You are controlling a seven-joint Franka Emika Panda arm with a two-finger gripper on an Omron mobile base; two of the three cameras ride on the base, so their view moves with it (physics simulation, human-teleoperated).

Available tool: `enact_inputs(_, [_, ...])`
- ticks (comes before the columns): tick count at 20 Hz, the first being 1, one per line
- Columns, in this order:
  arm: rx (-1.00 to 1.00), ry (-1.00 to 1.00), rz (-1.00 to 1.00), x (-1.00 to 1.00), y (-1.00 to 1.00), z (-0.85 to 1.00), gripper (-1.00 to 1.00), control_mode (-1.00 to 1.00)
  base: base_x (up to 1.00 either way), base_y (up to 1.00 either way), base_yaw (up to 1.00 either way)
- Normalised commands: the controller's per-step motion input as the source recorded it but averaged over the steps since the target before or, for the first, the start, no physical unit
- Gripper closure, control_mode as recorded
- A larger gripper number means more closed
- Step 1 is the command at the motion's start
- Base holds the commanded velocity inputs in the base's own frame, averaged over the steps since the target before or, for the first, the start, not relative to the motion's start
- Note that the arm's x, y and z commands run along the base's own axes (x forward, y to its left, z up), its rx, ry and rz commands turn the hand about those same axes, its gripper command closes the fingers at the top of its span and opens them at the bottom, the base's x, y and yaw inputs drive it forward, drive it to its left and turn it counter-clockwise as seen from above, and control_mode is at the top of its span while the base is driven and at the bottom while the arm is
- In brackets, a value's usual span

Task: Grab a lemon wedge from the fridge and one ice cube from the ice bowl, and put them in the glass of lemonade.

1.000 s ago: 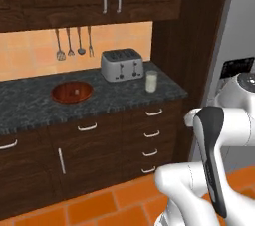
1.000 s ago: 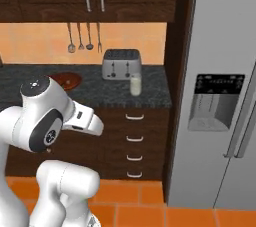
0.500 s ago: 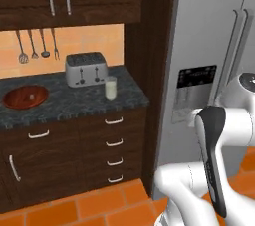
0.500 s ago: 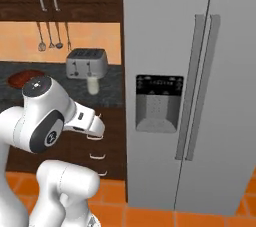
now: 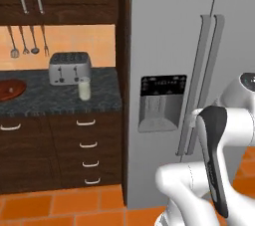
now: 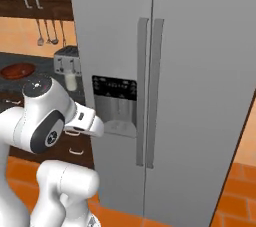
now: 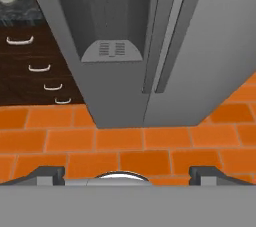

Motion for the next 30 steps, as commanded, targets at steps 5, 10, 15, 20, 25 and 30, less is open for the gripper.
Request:
enact_inputs(5, [0.00,0.00,0.00,0.00,0.00,0.00,-1.00,1.00,0.16,-0.62,0.03])
enact_inputs(10, [0.00,0.00,0.00,0.00,0.00,0.00,-1.00,1.00,0.01,-0.01,-0.04])
enact_inputs(15, [0.00,0.00,0.00,0.00,0.00,0.00,-1.00,1.00,0.02,0.20,-0.11])
enact_inputs(20, [0.00,0.00,0.00,0.00,0.00,0.00,-1.00,1.00,-0.37,0.07,-0.06])
enact_inputs(25, [0.00,0.00,0.00,0.00,0.00,0.00,-1.00,1.00,-0.48,0.29,0.00])
enact_inputs(30, [0.00,0.00,0.00,0.00,0.00,0.00,-1.00,1.00,-0.09,0.13,0.00])
